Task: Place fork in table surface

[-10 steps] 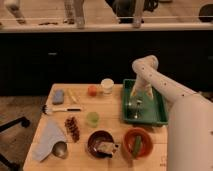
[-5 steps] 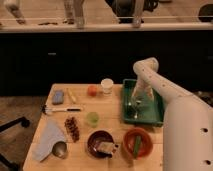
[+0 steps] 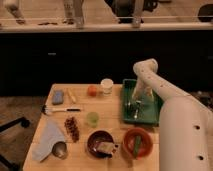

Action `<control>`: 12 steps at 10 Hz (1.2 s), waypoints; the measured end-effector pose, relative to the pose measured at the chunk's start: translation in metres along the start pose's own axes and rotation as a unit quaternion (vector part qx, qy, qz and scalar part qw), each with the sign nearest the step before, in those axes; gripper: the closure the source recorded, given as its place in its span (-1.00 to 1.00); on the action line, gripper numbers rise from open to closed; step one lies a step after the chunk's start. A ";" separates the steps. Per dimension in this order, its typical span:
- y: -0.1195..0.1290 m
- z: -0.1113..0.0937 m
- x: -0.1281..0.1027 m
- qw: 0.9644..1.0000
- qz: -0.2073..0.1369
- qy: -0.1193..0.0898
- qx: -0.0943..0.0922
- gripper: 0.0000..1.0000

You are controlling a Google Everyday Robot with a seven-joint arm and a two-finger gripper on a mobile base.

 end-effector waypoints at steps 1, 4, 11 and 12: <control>-0.003 0.002 0.003 1.000 -0.007 -0.001 -0.002 -0.60; -0.006 0.008 0.008 1.000 -0.025 -0.004 -0.006 -0.60; -0.009 0.020 0.021 0.999 -0.040 -0.030 0.022 -0.60; -0.007 0.021 0.022 0.998 -0.037 -0.033 0.028 -0.60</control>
